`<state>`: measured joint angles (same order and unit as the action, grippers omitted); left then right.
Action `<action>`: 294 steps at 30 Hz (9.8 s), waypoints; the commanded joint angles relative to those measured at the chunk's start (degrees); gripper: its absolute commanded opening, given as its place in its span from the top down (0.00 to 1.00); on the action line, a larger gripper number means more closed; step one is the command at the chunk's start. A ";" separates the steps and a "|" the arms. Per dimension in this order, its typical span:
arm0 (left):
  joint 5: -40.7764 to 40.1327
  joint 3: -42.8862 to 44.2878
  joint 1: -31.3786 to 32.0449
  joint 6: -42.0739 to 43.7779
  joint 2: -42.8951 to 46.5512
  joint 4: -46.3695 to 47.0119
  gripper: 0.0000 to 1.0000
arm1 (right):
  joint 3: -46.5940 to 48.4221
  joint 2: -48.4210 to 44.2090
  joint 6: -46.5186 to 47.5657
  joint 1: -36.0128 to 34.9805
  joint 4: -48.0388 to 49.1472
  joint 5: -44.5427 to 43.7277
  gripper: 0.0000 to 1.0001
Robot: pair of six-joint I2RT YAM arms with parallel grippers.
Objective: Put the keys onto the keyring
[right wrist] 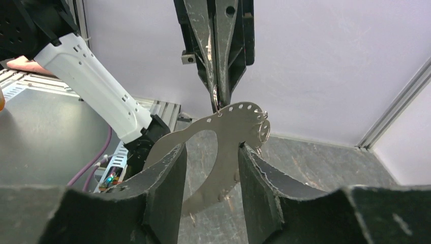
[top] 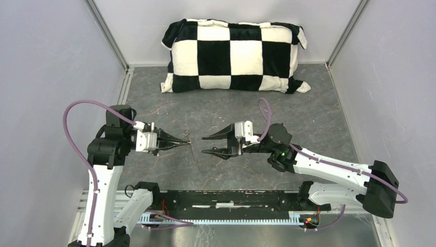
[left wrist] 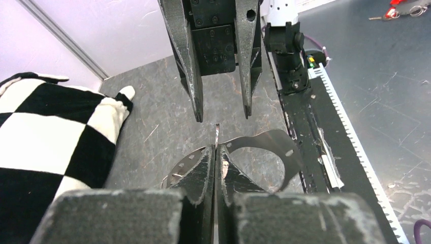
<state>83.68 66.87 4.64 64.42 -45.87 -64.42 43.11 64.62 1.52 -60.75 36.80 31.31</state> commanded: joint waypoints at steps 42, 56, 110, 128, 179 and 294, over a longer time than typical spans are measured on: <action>5.32 -4.02 0.57 -0.77 4.41 4.99 0.98 | 11.85 3.30 12.02 -7.98 -11.74 -9.71 0.69; 5.11 -5.00 0.57 -4.34 1.38 4.87 0.98 | 15.82 4.80 8.47 -7.96 -17.81 -9.90 1.00; -7.21 -6.62 0.63 -17.78 2.36 4.98 0.71 | 6.56 1.27 -7.80 -7.39 -2.64 -21.43 1.00; -6.11 -3.06 0.63 -17.18 -0.65 5.04 0.46 | 5.17 5.87 -10.52 -7.14 5.52 -16.76 1.00; -4.89 -2.93 0.63 -20.08 1.91 5.02 0.61 | 3.15 7.07 -9.14 -6.77 5.04 -16.66 1.00; -1.58 -7.40 1.33 -23.46 1.47 8.75 0.53 | -1.98 8.88 -23.50 -1.62 25.68 -5.25 0.99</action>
<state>79.13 59.92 5.89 44.66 -44.71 -57.84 40.62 73.06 -21.23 -61.63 56.82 27.57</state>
